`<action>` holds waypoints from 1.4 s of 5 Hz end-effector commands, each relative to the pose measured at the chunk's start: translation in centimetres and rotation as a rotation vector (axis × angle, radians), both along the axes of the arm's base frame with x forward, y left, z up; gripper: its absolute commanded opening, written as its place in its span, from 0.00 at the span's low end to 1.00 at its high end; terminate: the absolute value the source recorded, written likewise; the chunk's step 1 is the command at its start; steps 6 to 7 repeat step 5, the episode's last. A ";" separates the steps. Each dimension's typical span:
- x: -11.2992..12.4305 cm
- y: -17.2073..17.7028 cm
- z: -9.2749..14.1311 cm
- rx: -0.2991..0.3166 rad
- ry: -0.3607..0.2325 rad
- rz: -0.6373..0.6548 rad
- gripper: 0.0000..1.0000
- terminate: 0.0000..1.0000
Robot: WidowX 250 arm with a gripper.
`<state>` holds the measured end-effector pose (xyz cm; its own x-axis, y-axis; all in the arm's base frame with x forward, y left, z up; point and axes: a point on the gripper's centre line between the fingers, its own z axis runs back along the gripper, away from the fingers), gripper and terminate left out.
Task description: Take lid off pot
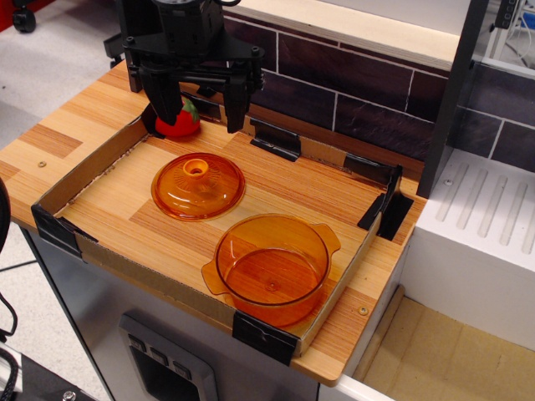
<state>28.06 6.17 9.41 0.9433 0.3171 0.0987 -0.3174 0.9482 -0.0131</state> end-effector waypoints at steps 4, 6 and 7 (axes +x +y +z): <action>0.5 0.6 2.1 0.017 -0.069 0.004 1.00 0.00; 0.5 0.6 2.1 0.017 -0.069 0.004 1.00 1.00; 0.5 0.6 2.1 0.017 -0.069 0.004 1.00 1.00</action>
